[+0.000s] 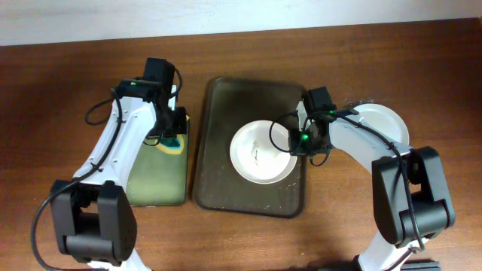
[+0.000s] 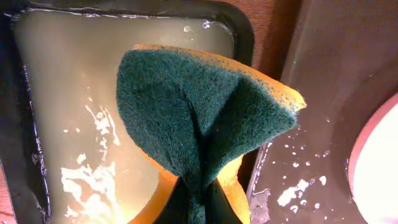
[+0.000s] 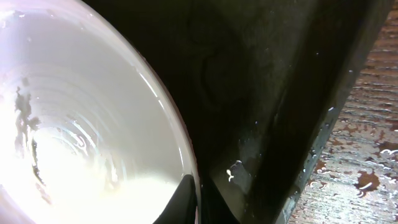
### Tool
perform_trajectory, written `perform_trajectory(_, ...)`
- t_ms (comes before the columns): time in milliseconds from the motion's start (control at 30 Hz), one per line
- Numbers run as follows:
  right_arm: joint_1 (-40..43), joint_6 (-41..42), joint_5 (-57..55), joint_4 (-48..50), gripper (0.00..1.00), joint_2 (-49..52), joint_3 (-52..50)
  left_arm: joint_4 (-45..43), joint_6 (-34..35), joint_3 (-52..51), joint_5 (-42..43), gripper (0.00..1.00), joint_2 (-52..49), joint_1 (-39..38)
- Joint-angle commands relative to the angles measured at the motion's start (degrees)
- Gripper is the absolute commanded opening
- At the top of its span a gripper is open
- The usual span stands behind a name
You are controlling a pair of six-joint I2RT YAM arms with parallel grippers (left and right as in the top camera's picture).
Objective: Clean dirty plates on tray and stack at the side
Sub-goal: 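Pick up the sponge with the left gripper and scrub the pinkish plate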
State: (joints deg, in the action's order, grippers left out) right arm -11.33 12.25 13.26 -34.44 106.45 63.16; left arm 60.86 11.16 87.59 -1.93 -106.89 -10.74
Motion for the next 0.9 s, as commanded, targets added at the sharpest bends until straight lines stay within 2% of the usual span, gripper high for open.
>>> perform_trajectory(0,0.11,0.26,-0.35,-0.20,0.05,0.74,-0.37,-0.68,0.94,0.37,4.11,0.00,-0.57,-1.14)
perform_trajectory(100,0.11,0.28,-0.35,-0.17,0.05,0.74,-0.37,-7.26,2.34,0.37,14.38,0.00,-0.85,-10.36)
perform_trajectory(167,0.11,0.28,-0.35,-0.20,0.05,0.74,-0.37,-11.76,8.09,0.37,17.46,0.00,-2.60,-15.43)
perform_trajectory(233,0.11,0.28,-0.35,-0.20,0.05,0.74,-0.37,-16.52,12.09,0.37,24.72,0.00,-7.72,-19.76)
perform_trajectory(300,0.11,0.28,-0.35,-0.17,0.05,0.74,-0.37,-18.84,16.13,0.37,25.68,0.00,-12.61,-22.56)
perform_trajectory(400,0.11,0.31,-0.35,-0.20,0.05,0.74,-0.37,-21.90,16.28,0.37,27.15,0.00,-16.81,-26.49)
perform_trajectory(467,0.11,0.31,-0.31,-0.20,0.05,0.74,-0.37,-21.33,16.24,0.37,20.09,0.00,-17.75,-27.12)
perform_trajectory(500,0.11,0.31,-0.13,-0.20,0.05,0.74,-0.37,-18.86,16.24,0.37,5.05,0.00,-17.92,-26.97)
perform_trajectory(533,0.11,0.31,-0.13,-0.20,0.05,0.74,-0.37,-17.49,16.24,0.61,-3.50,0.00,-17.92,-26.97)
perform_trajectory(667,0.11,0.31,-0.15,-0.26,0.05,0.74,-0.37,-10.49,14.21,4.39,-23.47,0.00,-17.92,-26.97)
perform_trajectory(700,0.11,0.31,-0.15,-0.28,0.04,0.74,-0.37,-9.60,14.32,4.39,-25.29,0.00,-17.92,-26.82)
perform_trajectory(767,0.11,0.31,-0.15,-0.33,0.05,0.74,-0.37,-9.64,15.15,4.39,-20.76,0.00,-17.92,-24.50)
perform_trajectory(800,0.11,0.28,-0.15,-0.50,0.05,0.74,-0.37,-10.47,15.13,4.39,-14.78,0.00,-17.92,-23.15)
perform_trajectory(867,0.11,0.28,-0.17,-0.66,0.05,0.74,-0.37,-15.52,12.07,4.39,11.34,0.00,-18.08,-21.40)
